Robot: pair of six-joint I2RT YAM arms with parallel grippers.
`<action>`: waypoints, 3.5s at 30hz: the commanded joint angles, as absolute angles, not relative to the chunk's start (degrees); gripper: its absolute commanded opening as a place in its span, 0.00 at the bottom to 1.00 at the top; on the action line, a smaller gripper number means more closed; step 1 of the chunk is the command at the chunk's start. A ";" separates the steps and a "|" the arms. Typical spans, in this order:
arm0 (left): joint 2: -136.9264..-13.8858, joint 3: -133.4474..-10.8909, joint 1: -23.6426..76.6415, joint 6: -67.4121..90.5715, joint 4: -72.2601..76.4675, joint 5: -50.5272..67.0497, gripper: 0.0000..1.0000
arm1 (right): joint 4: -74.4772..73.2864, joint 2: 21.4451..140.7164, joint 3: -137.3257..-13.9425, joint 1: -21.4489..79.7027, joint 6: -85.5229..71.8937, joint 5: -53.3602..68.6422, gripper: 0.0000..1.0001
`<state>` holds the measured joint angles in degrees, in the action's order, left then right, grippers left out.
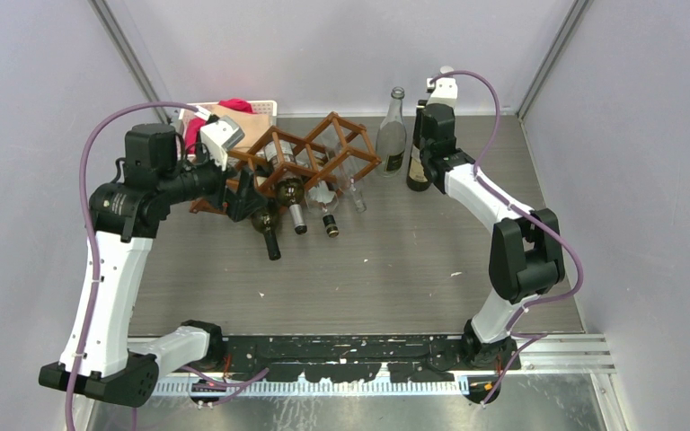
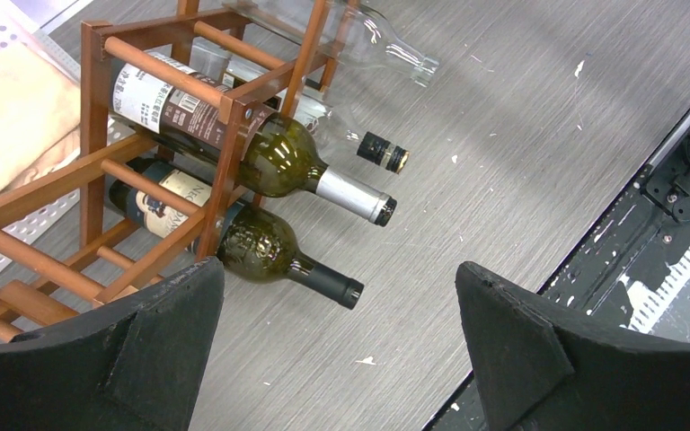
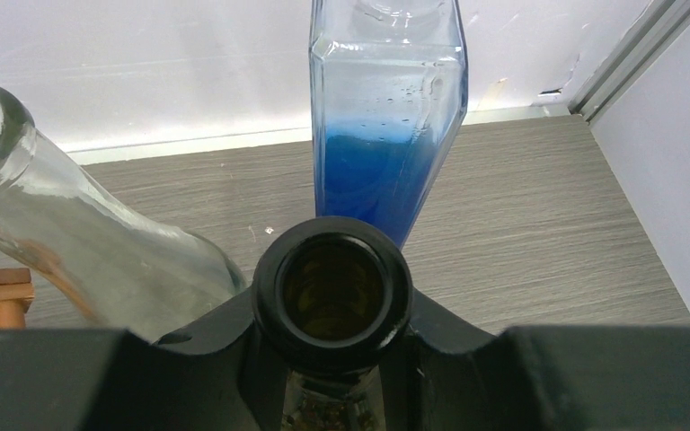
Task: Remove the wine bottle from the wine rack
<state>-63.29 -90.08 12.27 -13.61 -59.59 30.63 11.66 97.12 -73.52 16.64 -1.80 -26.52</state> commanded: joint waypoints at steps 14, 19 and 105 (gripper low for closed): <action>-64.09 -92.55 12.39 -14.90 -60.88 30.41 1.00 | 5.83 80.27 -74.17 19.34 -7.34 -27.41 1.00; -63.72 -92.27 12.30 -16.36 -61.32 28.80 1.00 | -0.96 74.33 -74.79 23.71 -7.86 -31.75 1.00; -62.76 -91.01 8.70 -29.45 -72.53 21.80 1.00 | -18.32 109.77 -91.64 50.31 -39.66 -5.23 0.78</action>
<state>-63.81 -90.08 8.97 -29.02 -74.00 19.55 -22.96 109.19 -91.98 50.17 -37.74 -6.22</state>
